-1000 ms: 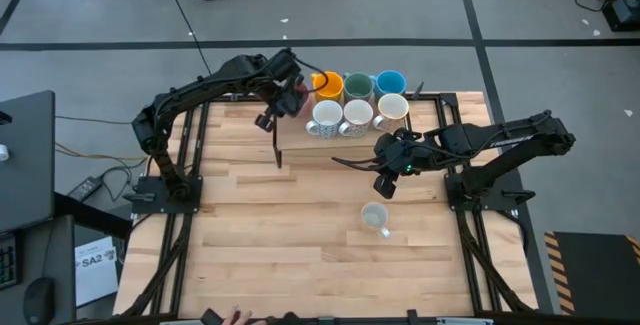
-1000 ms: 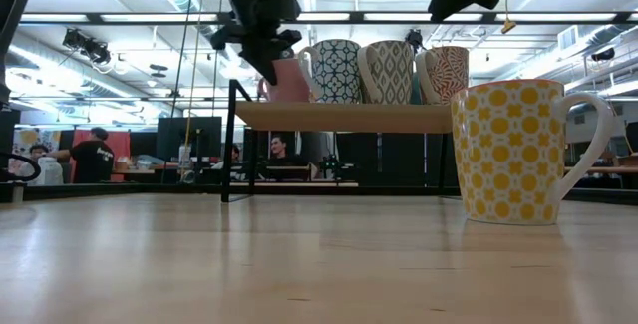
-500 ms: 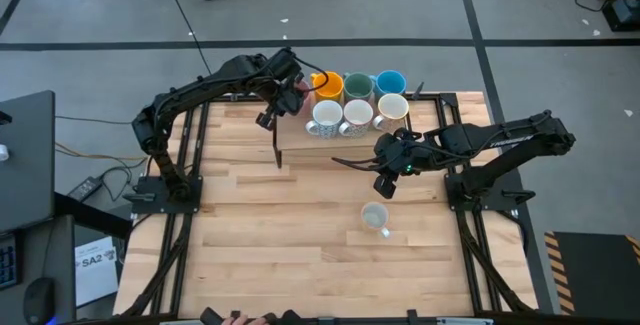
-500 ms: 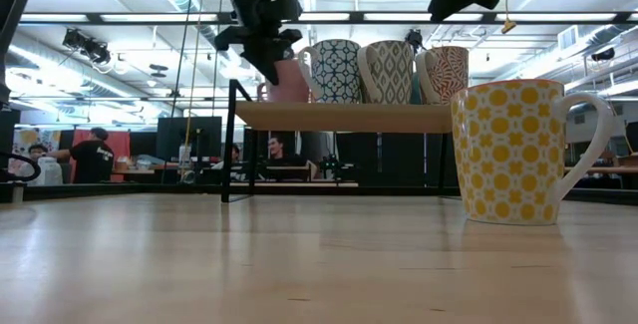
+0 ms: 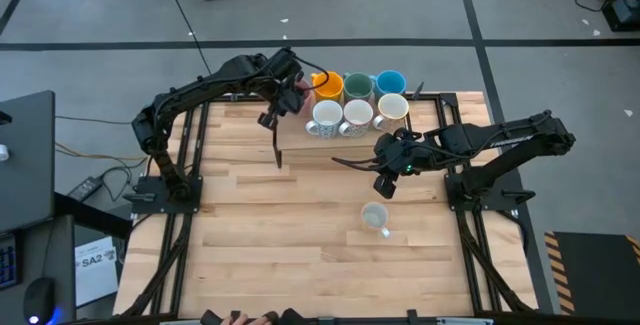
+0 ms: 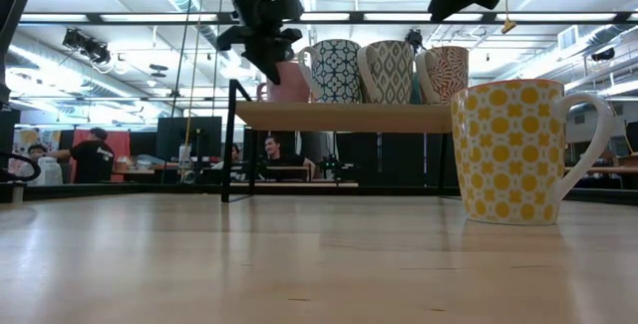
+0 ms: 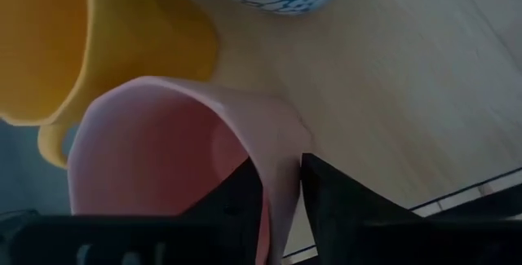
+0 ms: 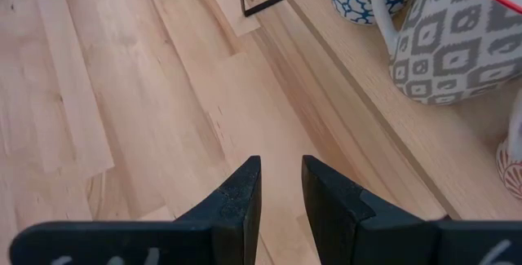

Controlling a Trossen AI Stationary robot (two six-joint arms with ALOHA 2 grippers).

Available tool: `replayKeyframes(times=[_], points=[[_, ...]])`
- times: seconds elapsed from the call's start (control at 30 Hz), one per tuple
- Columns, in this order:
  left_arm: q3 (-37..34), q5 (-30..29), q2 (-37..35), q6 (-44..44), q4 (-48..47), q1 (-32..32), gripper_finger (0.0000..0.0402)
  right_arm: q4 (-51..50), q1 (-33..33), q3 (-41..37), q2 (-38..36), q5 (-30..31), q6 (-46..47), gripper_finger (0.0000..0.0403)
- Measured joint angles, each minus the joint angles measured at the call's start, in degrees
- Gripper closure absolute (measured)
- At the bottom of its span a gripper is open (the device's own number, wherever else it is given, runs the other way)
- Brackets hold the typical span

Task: Place coffee mugs
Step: Put the pink mug on the shelf

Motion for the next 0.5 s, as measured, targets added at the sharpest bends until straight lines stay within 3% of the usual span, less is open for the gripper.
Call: replayKeyframes(times=[0.5], points=[[0.0,-0.7,-0.1,1.6,1.3,0.0,0.0296,0.0,0.0,0.0,0.0,0.0,0.0,0.0306]])
